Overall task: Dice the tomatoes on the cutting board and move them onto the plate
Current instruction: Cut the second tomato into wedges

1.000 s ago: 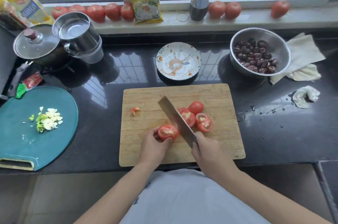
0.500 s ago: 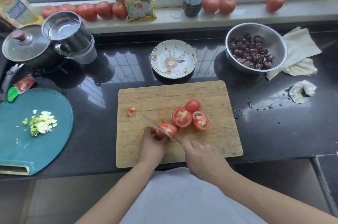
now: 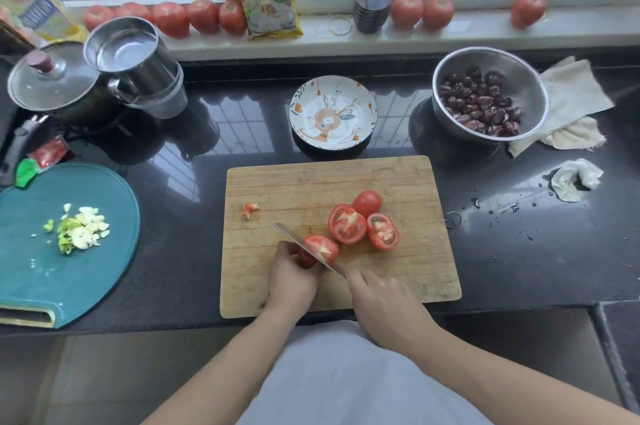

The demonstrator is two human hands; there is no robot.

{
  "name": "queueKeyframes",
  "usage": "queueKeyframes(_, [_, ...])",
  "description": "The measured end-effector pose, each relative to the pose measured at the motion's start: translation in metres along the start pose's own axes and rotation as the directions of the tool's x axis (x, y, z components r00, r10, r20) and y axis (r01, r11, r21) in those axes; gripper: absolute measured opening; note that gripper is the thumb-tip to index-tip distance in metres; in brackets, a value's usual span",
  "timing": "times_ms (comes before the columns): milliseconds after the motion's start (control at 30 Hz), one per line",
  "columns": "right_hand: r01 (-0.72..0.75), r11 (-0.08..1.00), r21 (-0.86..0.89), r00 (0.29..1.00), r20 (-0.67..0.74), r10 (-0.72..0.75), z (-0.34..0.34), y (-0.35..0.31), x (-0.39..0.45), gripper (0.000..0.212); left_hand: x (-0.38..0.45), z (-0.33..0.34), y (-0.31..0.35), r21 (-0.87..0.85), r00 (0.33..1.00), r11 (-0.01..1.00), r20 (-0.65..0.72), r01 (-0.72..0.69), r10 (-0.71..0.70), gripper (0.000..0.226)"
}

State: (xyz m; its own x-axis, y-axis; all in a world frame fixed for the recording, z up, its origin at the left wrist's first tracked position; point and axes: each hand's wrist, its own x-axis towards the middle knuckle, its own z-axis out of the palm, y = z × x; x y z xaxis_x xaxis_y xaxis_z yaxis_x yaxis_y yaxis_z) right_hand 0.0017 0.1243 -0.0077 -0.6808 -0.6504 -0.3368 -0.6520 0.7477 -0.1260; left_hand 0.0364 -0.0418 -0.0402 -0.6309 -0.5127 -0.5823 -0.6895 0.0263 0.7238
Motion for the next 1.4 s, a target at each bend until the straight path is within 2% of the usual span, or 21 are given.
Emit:
queueKeyframes(167, [0.009,0.999,0.033,1.0,0.004,-0.009,-0.008,-0.013,0.018,0.041,0.003,0.003,-0.002,0.017,1.0,1.0,-0.005,-0.001,0.002,0.042])
queueKeyframes(367, [0.0,0.999,0.044,1.0,0.007,0.0,0.002,-0.001,0.004,0.025,0.003,0.004,-0.001,0.042,0.999,0.999,-0.036,0.001,0.0,0.043])
queueKeyframes(433, [-0.007,0.998,0.061,0.999,0.033,0.005,-0.003,-0.007,0.009,0.03,0.003,0.005,0.0,0.048,0.999,0.999,-0.035,0.001,0.001,0.043])
queueKeyframes(633, [0.011,0.979,0.202,0.999,-0.052,-0.001,-0.017,-0.008,0.018,0.021,0.006,0.004,-0.003,0.043,1.0,0.999,-0.022,0.004,-0.003,0.046])
queueKeyframes(700, [0.023,0.944,0.329,0.992,-0.122,0.018,-0.02,0.003,0.005,0.017,0.007,0.0,-0.004,0.103,1.0,0.995,0.021,0.002,-0.004,0.055])
queueKeyframes(733, [0.014,0.919,0.395,0.988,-0.147,0.048,-0.021,0.008,0.0,0.014,0.008,-0.001,-0.004,0.142,0.999,0.99,0.048,-0.015,0.008,0.066])
queueKeyframes(800, [-0.062,0.867,0.495,0.975,-0.155,0.158,-0.021,0.019,-0.004,0.01,0.01,-0.004,-0.003,0.235,0.994,0.97,0.104,-0.067,0.044,0.085])
queueKeyframes(900, [-0.149,0.816,0.558,0.949,-0.152,0.277,-0.019,0.033,0.002,0.006,0.011,-0.002,0.003,0.405,0.984,0.903,0.153,-0.142,0.086,0.092])
queueKeyframes(967, [-0.166,0.808,0.566,0.943,-0.148,0.298,-0.02,0.036,0.004,0.007,0.014,0.002,0.005,0.475,0.984,0.865,0.144,-0.16,0.103,0.087])
queueKeyframes(1100, [-0.158,0.792,0.59,0.946,-0.141,0.293,-0.026,0.033,0.003,0.01,0.017,0.006,0.014,0.549,0.982,0.815,0.127,-0.186,0.138,0.059])
queueKeyframes(1300, [-0.172,0.771,0.613,0.945,-0.118,0.305,-0.026,0.033,0.003,0.005,0.011,-0.001,0.027,0.609,0.966,0.75,0.153,-0.259,0.21,0.048])
queueKeyframes(1400, [-0.188,0.757,0.626,0.94,-0.109,0.323,-0.029,0.034,0.004,0.008,0.01,-0.006,0.027,0.661,0.925,0.655,0.18,-0.366,0.335,0.012])
